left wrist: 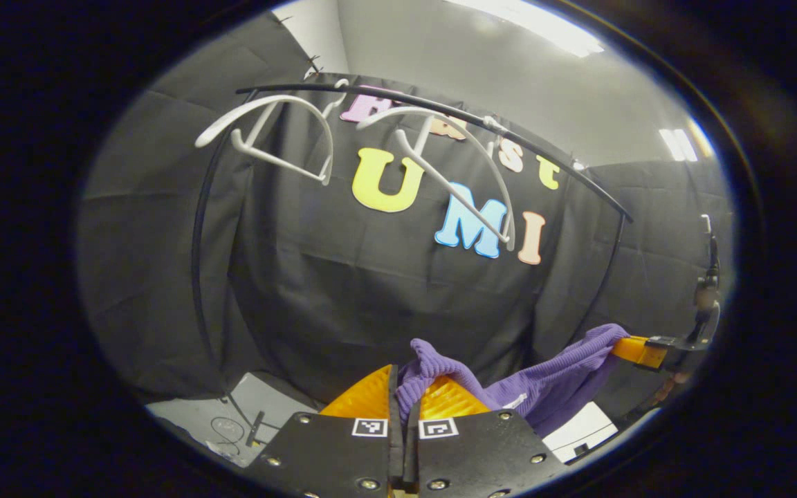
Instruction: Grasp the clothes on the hanger with both hands and then place them into the laundry hamper below.
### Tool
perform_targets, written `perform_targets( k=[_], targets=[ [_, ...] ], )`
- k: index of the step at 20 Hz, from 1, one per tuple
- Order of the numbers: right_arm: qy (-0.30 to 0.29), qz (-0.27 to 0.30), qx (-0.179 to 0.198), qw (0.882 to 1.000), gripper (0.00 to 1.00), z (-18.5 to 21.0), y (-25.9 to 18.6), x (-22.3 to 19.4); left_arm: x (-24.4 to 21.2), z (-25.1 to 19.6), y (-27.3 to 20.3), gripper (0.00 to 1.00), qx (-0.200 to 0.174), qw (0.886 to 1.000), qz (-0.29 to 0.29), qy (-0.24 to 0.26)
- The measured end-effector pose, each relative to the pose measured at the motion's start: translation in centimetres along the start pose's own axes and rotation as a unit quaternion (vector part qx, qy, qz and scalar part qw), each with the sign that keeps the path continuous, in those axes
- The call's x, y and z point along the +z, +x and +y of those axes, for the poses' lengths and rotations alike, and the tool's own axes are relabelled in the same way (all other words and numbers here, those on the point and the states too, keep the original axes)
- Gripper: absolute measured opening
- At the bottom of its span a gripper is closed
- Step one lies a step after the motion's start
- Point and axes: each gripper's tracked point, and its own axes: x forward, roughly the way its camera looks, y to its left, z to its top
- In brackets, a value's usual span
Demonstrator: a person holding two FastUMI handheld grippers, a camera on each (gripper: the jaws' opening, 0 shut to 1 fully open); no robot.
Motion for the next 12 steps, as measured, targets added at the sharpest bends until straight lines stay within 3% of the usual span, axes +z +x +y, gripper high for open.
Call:
perform_targets(
  k=[2, 4, 5, 6, 7, 8, 12],
  targets=[
    [0.004, 0.010, 0.002, 1.000, 0.00, 0.6, -2.3, -1.2, -0.5, 0.2, -1.7, 0.01, 0.002, 1.000, 0.006, 0.004],
    [0.010, 0.020, 0.011, 1.000, 0.00, 1.0, -3.7, -2.0, -1.2, -0.2, -3.3, 0.06, 0.001, 1.000, 0.011, 0.000],
    [0.015, 0.030, 0.020, 0.999, 0.00, 1.4, -4.1, -2.8, -2.1, -0.4, -3.5, 0.01, 0.002, 1.000, 0.018, -0.002],
    [0.014, 0.041, 0.027, 0.999, 0.00, 1.8, -4.4, -3.9, -3.3, -0.4, -3.8, 0.06, 0.008, 1.000, 0.030, 0.000],
    [0.013, 0.054, 0.029, 0.998, 0.00, 1.8, -4.7, -5.1, -4.7, -0.6, -4.0, 0.01, 0.012, 0.999, 0.041, 0.002],
    [0.016, 0.064, 0.032, 0.997, 0.00, 1.7, -4.9, -6.2, -5.8, -1.0, -4.1, 0.06, 0.011, 0.999, 0.050, 0.004],
    [0.025, 0.136, 0.043, 0.989, 0.00, 1.9, -4.7, -12.8, -10.9, -0.8, -2.8, 0.06, 0.022, 0.994, 0.103, -0.003]
  ],
)
